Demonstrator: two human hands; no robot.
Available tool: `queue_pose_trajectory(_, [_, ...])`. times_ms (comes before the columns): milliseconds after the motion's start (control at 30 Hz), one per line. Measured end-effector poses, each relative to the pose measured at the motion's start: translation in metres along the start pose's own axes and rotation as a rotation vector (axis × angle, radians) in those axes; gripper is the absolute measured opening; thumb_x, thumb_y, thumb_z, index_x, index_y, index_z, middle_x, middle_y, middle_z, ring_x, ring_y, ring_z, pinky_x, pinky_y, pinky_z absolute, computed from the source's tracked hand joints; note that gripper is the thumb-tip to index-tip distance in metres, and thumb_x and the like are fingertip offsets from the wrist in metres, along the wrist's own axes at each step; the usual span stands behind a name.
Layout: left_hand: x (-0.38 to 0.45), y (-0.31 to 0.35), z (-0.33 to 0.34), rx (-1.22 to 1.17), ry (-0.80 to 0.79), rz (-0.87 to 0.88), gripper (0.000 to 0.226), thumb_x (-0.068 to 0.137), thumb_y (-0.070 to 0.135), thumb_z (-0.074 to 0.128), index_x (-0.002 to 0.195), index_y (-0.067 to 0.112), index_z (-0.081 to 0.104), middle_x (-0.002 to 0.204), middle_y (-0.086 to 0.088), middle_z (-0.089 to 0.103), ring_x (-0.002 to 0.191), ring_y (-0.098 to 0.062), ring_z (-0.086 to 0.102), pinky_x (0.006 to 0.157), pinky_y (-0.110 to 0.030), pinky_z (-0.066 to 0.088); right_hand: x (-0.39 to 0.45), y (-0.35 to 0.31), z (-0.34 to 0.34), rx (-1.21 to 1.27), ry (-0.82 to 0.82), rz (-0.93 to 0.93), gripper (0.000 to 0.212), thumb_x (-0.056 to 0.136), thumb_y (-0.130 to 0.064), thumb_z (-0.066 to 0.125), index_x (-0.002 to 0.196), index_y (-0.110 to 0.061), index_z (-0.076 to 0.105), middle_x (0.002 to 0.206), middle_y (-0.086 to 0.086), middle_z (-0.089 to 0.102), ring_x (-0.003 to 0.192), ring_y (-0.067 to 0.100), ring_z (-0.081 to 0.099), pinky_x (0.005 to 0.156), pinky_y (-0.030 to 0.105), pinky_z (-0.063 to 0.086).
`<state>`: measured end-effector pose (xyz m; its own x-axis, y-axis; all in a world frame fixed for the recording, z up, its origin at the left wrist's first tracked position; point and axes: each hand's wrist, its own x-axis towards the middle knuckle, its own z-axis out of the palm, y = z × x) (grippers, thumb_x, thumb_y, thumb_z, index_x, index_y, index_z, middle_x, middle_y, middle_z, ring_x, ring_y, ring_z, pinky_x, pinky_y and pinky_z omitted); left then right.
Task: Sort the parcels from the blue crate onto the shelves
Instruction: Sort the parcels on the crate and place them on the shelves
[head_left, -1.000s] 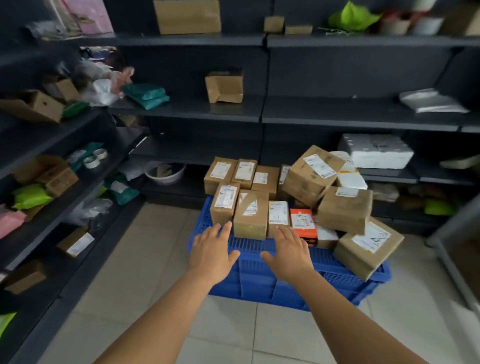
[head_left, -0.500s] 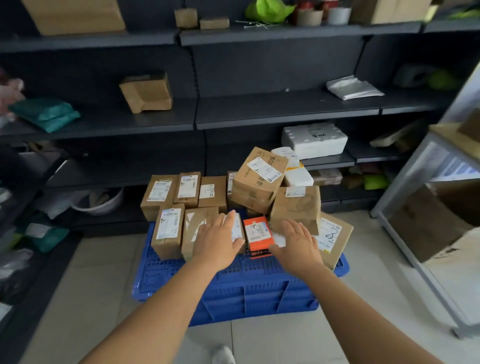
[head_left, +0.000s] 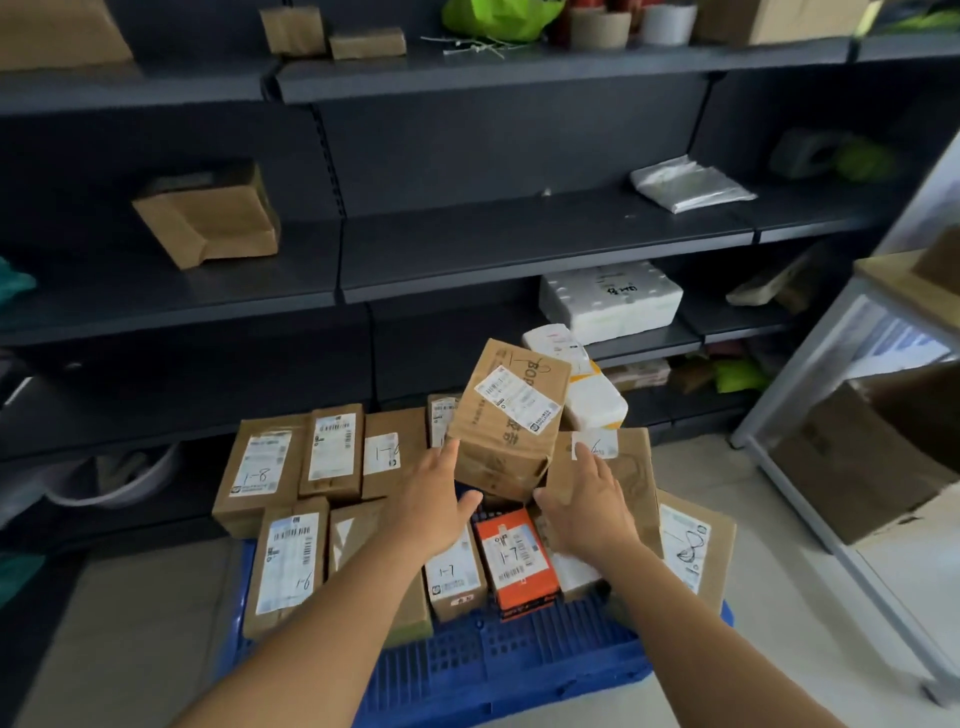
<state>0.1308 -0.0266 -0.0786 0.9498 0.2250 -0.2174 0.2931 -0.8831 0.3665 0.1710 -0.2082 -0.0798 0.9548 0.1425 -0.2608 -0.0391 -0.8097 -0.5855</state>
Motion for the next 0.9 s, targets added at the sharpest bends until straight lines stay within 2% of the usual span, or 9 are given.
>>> queue_pose_trajectory(167, [0.050,-0.005,0.009,-0.099,-0.039,-0.091,0.081,0.094,0.046,0.051,0.153,0.029,-0.002,0.157,-0.001,0.023,0.136,-0.024,0.038,0.104,-0.042,0.042,0.050,0.002,0.013,0.088,-0.032,0.051,0.082,0.086,-0.040,0.064,0.150,-0.025,0.015,0.152,0.001,0.030,0.138,0.024,0.030,0.110,0.045,0.034])
queue_pose_trajectory(267, [0.075,-0.006,0.013,-0.154,-0.049,-0.160,0.084,0.094,0.046,0.052,0.154,0.028,-0.004,0.159,0.000,0.018,0.139,-0.023,0.035,0.105,-0.041,0.040,0.079,0.005,0.022,0.122,-0.077,0.075,0.080,0.080,-0.041,0.069,0.144,-0.030,0.022,0.143,-0.001,0.039,0.131,0.023,0.039,0.103,0.048,0.041])
queue_pose_trajectory(333, [0.090,-0.005,0.016,-0.179,-0.072,-0.195,0.087,0.093,0.045,0.055,0.153,0.028,-0.005,0.159,0.001,0.017,0.141,-0.022,0.032,0.107,-0.041,0.037,0.096,0.008,0.028,0.143,-0.116,0.108,0.086,0.076,-0.042,0.071,0.144,-0.031,0.019,0.143,-0.001,0.039,0.129,0.024,0.041,0.099,0.050,0.045])
queue_pose_trajectory(400, [0.105,-0.004,0.019,-0.210,-0.098,-0.214,0.093,0.090,0.043,0.061,0.153,0.029,-0.005,0.158,0.000,0.020,0.140,-0.022,0.033,0.108,-0.042,0.037,0.111,0.011,0.033,0.175,-0.143,0.117,0.095,0.074,-0.040,0.073,0.146,-0.033,0.012,0.144,-0.002,0.036,0.128,0.025,0.041,0.095,0.046,0.047])
queue_pose_trajectory(500, [0.125,-0.001,0.022,-0.282,-0.130,-0.251,0.103,0.084,0.034,0.071,0.154,0.028,-0.004,0.154,0.000,0.028,0.135,-0.020,0.038,0.108,-0.040,0.037,0.132,0.017,0.037,0.265,-0.179,0.114,0.103,0.073,-0.036,0.076,0.148,-0.031,0.005,0.140,-0.004,0.035,0.124,0.021,0.042,0.085,0.034,0.044])
queue_pose_trajectory(633, [0.143,0.001,0.029,-0.355,-0.176,-0.302,0.107,0.079,0.029,0.076,0.154,0.028,-0.001,0.144,0.000,0.043,0.128,-0.018,0.045,0.104,-0.036,0.040,0.148,0.021,0.043,0.404,-0.202,0.134,0.095,0.066,-0.034,0.083,0.135,-0.037,0.017,0.130,-0.011,0.048,0.100,0.009,0.055,0.073,0.029,0.053])
queue_pose_trajectory(700, [0.145,0.000,0.033,-0.399,-0.170,-0.322,0.106,0.077,0.029,0.078,0.153,0.032,0.004,0.139,0.002,0.048,0.123,-0.016,0.050,0.103,-0.036,0.043,0.150,0.023,0.047,0.458,-0.217,0.140,0.099,0.065,-0.035,0.085,0.138,-0.039,0.017,0.129,-0.012,0.051,0.097,0.006,0.057,0.063,0.020,0.048])
queue_pose_trajectory(800, [0.141,0.002,0.034,-0.464,-0.146,-0.343,0.098,0.075,0.023,0.080,0.150,0.029,0.017,0.131,0.005,0.054,0.114,-0.010,0.054,0.099,-0.030,0.047,0.152,0.026,0.050,0.471,-0.221,0.145,0.106,0.069,-0.027,0.083,0.145,-0.037,0.010,0.135,-0.011,0.049,0.104,0.010,0.057,0.064,0.020,0.047])
queue_pose_trajectory(900, [0.128,0.006,0.028,-0.514,-0.119,-0.330,0.090,0.078,0.015,0.077,0.149,0.026,0.023,0.128,0.009,0.051,0.110,-0.002,0.046,0.094,-0.020,0.039,0.151,0.026,0.048,0.435,-0.224,0.097,0.108,0.072,-0.018,0.080,0.147,-0.038,0.005,0.140,-0.009,0.046,0.110,0.011,0.056,0.070,0.025,0.050])
